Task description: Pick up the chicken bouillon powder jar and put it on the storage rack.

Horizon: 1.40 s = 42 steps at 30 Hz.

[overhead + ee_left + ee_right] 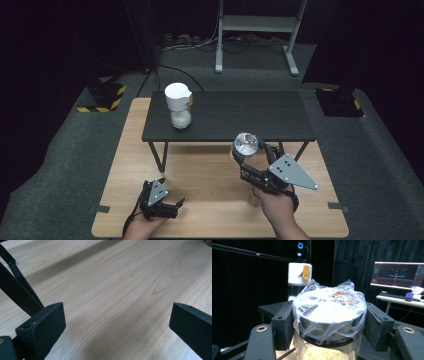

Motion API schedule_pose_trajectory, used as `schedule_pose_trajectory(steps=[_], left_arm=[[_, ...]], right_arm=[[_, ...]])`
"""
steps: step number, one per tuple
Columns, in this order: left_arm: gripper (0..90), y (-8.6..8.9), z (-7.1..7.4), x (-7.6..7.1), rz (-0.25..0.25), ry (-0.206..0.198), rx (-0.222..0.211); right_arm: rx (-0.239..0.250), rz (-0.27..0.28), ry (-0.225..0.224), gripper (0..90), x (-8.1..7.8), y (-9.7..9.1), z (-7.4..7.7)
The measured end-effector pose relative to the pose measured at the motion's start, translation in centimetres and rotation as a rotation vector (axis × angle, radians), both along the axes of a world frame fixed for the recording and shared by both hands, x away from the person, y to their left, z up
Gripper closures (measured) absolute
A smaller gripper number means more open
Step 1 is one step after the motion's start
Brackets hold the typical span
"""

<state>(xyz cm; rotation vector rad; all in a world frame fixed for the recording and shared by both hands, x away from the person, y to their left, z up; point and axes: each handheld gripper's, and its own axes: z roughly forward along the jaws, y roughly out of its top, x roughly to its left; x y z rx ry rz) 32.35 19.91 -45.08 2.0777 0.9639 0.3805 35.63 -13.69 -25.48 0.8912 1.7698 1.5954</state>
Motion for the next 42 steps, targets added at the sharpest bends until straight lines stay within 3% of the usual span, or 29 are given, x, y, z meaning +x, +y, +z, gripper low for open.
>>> schedule_pose_trajectory(steps=[12,42], left_arm=[[1.0,0.0,0.0,0.0,0.000,0.002,-0.006],[0.9,0.1,0.0,-0.1,-0.010,-0.008,-0.010]], right_arm=[[-0.002,-0.025,-0.018,34.2,1.8,0.2,1.5],[-0.002,-0.091,-0.021,34.2,7.6,2.2,1.0]])
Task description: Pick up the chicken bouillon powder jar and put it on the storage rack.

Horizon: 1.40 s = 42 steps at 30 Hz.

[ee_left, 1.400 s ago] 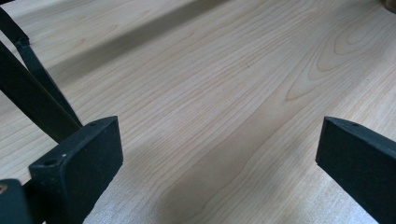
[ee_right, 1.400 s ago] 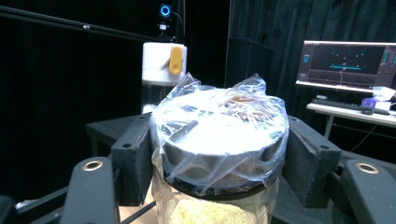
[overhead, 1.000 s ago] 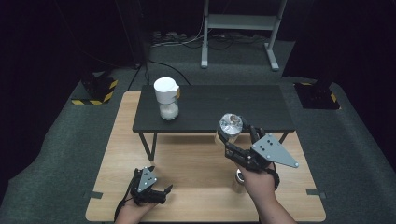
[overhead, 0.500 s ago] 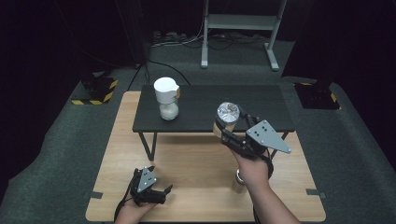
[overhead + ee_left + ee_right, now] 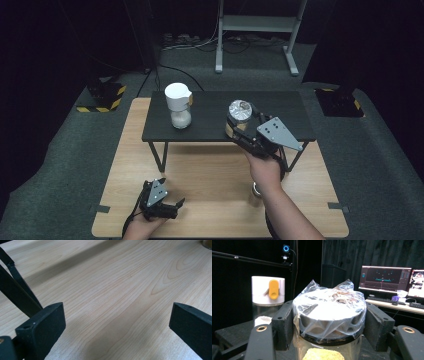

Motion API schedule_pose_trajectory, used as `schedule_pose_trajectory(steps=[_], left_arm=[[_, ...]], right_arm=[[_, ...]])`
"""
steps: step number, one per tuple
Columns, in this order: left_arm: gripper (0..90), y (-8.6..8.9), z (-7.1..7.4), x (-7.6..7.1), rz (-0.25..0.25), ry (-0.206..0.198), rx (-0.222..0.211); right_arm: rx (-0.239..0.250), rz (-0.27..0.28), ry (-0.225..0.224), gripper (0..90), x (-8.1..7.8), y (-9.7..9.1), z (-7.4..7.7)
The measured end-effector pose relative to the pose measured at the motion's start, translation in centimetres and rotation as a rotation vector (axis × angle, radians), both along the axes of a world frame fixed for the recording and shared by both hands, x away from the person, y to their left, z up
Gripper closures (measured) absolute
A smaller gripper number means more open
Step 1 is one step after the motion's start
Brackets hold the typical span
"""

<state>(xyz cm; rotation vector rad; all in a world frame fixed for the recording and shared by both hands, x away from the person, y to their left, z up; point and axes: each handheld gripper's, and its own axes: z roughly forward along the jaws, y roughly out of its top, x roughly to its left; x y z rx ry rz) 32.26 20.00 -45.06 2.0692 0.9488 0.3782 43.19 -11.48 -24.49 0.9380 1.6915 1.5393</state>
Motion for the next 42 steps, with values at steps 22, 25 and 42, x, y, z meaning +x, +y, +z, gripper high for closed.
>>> schedule_pose_trajectory(steps=[22,25,42], left_arm=[[0.9,0.0,0.0,0.0,-0.004,-0.003,-0.007],[0.9,0.0,0.0,0.0,-0.004,-0.003,-0.008],[0.9,0.1,0.0,0.0,-0.004,-0.002,-0.011]], right_arm=[[0.003,-0.025,0.032,34.1,2.9,1.1,-1.0],[0.006,-0.027,0.039,34.1,3.1,1.1,-1.1],[-0.001,-0.029,0.079,33.8,4.4,1.6,-1.5]])
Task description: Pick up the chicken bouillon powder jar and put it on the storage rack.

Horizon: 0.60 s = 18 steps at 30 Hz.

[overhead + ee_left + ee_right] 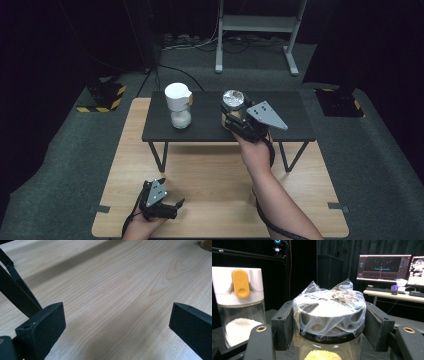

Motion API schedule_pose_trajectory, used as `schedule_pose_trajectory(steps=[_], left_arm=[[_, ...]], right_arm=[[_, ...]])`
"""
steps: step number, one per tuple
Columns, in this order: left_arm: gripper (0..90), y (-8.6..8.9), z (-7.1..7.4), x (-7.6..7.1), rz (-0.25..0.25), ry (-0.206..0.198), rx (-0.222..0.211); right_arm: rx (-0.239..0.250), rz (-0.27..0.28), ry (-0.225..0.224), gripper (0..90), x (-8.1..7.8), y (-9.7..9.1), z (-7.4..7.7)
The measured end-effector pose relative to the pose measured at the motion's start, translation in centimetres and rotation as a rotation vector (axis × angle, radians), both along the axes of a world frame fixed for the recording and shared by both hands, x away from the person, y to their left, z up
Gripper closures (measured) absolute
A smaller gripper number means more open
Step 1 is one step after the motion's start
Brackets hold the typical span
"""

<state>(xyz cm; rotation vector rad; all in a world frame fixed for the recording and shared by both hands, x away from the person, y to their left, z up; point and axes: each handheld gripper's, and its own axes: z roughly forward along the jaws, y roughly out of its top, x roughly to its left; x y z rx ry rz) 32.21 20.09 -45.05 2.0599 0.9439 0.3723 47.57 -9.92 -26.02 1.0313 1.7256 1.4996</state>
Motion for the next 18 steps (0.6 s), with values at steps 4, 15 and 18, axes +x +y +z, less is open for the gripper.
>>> schedule_pose_trajectory(steps=[4,15,18], left_arm=[[0.9,0.00,0.00,-0.01,0.001,0.000,-0.001],[0.9,0.03,0.00,0.01,0.001,0.001,-0.002],[0.9,0.04,0.00,0.02,0.001,0.002,-0.003]], right_arm=[[0.000,-0.001,0.011,33.6,0.19,0.04,0.01],[0.000,-0.007,0.027,32.7,0.45,0.12,0.02],[-0.006,-0.005,0.033,30.2,0.46,0.15,0.04]])
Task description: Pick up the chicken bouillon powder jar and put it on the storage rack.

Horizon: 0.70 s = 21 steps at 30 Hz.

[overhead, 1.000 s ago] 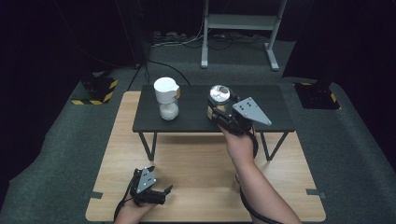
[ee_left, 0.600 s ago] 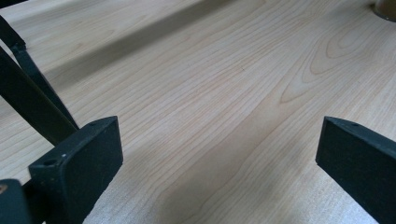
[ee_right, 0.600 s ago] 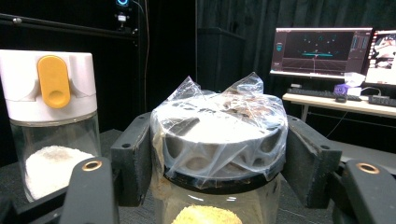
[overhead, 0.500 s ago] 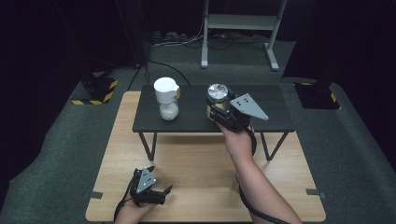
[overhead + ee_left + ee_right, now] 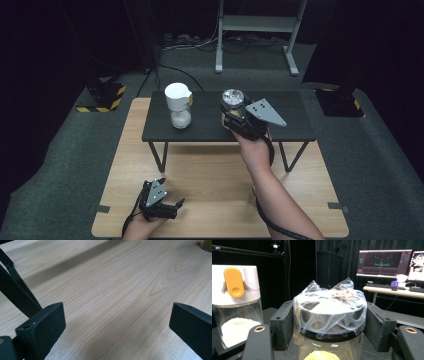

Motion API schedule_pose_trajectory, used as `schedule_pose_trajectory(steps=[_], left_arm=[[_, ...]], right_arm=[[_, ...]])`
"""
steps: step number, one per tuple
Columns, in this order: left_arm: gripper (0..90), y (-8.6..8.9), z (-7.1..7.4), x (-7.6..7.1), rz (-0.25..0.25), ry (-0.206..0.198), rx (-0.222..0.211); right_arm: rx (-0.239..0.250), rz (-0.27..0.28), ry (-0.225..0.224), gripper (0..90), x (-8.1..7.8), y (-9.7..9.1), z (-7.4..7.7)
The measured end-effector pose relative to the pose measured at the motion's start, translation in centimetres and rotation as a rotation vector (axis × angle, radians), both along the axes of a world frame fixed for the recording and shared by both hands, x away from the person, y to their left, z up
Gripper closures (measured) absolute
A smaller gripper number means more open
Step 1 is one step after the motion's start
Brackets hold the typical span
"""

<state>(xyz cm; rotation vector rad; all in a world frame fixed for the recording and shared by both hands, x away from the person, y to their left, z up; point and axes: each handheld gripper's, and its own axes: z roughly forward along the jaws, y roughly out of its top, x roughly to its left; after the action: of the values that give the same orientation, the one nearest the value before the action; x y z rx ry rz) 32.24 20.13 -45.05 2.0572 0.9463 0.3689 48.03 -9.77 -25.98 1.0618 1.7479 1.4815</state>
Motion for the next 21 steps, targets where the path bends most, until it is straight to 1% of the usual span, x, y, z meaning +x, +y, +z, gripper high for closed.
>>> schedule_pose_trajectory(steps=[1,2,3,6,7,8,9,10,11,12,14,21], left_arm=[[0.9,0.0,0.0,0.0,0.000,0.000,0.000],[0.9,0.0,0.0,0.0,0.000,0.001,0.000],[0.9,0.0,0.0,0.0,0.000,0.001,-0.001],[0.9,0.0,0.0,0.0,0.000,0.001,0.000],[0.9,0.0,0.0,0.0,0.000,0.001,0.000],[0.9,0.0,0.0,0.0,0.000,0.001,0.001],[0.9,0.0,0.0,0.0,0.000,0.001,0.001],[0.9,0.0,0.0,0.0,0.000,0.000,0.003],[0.9,0.0,0.0,0.0,0.000,0.000,0.003],[0.9,0.0,0.0,0.0,0.000,0.000,0.004],[0.9,-0.1,0.0,0.0,-0.003,0.000,0.008],[0.9,-0.1,0.0,0.0,-0.004,0.000,0.011]], right_arm=[[0.002,0.001,0.003,28.0,0.0,0.0,0.0],[0.002,0.003,0.010,23.0,0.0,0.0,0.0],[0.002,0.003,0.010,23.0,0.0,0.0,0.0],[0.015,0.004,0.022,13.7,-0.1,-0.1,0.2],[0.015,0.004,0.022,13.7,-0.1,-0.1,0.2],[0.022,0.011,0.030,8.6,-0.2,-0.2,0.2],[0.022,0.011,0.030,8.6,-0.2,-0.2,0.2],[0.011,0.010,0.021,2.0,-0.4,-0.3,0.3],[0.011,0.010,0.021,2.0,-0.4,-0.3,0.3],[0.011,0.024,0.017,0.0,-0.7,-0.4,0.3],[0.000,0.019,0.019,0.0,-0.8,-0.5,0.4],[-0.009,0.030,0.018,0.0,-1.8,-0.8,0.6]])
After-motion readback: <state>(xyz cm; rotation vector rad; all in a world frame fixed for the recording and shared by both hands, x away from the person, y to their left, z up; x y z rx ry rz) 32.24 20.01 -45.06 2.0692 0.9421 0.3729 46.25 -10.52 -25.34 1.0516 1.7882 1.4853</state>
